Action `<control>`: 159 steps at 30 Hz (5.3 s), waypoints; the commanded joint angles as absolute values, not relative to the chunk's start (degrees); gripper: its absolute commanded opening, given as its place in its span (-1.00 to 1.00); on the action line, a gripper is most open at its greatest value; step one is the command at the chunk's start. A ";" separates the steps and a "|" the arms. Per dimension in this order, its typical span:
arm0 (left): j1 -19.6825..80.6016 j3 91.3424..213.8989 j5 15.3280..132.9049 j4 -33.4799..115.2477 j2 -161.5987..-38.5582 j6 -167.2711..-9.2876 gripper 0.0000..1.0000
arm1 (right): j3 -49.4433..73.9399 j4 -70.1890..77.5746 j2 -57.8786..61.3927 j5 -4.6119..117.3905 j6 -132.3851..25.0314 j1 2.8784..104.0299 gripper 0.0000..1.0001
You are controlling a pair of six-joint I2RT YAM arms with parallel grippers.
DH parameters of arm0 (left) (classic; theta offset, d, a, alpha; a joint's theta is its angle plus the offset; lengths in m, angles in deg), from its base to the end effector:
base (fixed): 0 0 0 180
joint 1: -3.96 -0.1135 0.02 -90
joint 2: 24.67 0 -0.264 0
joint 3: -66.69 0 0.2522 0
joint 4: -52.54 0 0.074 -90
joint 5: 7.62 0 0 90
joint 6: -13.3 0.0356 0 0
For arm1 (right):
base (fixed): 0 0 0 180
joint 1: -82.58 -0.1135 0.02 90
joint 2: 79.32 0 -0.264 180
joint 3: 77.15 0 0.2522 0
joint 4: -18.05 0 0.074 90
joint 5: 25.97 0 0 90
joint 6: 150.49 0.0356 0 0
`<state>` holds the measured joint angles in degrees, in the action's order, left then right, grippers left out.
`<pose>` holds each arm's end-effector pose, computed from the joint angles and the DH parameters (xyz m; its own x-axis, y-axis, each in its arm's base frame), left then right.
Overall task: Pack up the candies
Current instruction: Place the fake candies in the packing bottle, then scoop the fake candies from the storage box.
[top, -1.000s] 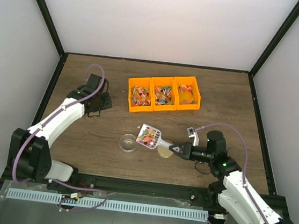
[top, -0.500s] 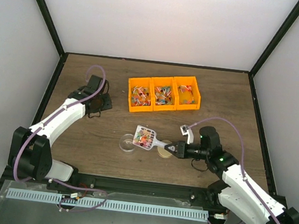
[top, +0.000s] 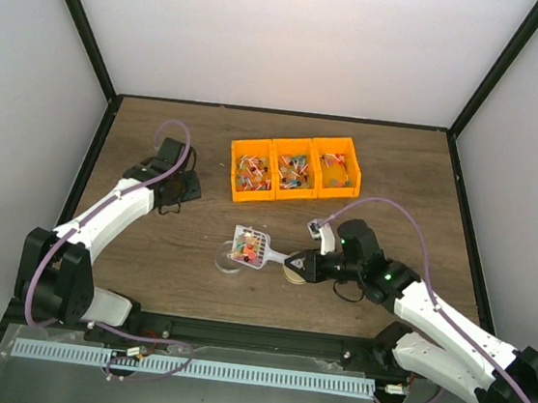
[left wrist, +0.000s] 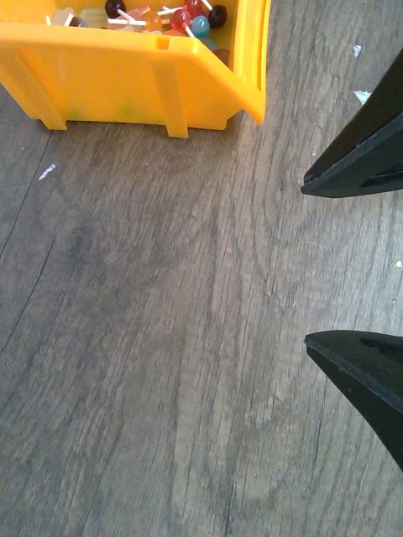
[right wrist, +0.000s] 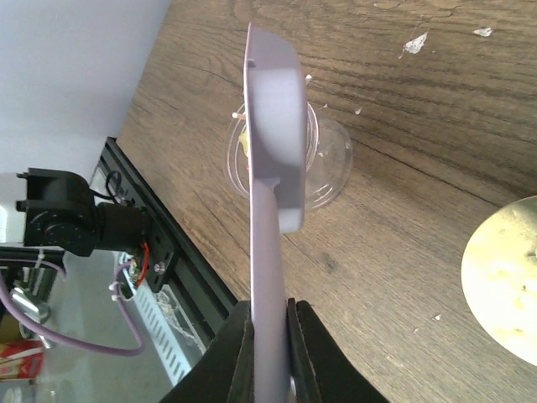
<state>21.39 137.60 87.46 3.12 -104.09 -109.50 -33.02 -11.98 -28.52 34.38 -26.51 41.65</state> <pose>0.2672 -0.0806 0.2429 -0.8169 -0.3091 -0.4869 -0.2249 0.9482 -0.2246 0.1303 0.1363 0.2261 -0.8601 -0.1029 -0.4996 -0.4683 0.5478 0.6933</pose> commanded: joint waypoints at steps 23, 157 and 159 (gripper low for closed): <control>20.92 135.65 87.38 4.40 -102.54 -109.63 -0.08 | -21.42 -23.71 -26.02 44.96 -32.60 35.24 -0.99; 27.60 192.16 91.27 -13.41 -155.66 -102.82 -0.92 | 17.81 -42.51 24.13 55.91 32.11 56.80 -0.99; 27.60 191.93 90.88 -13.51 -155.71 -102.51 -0.92 | 17.84 -40.94 26.22 55.31 31.64 57.29 -0.99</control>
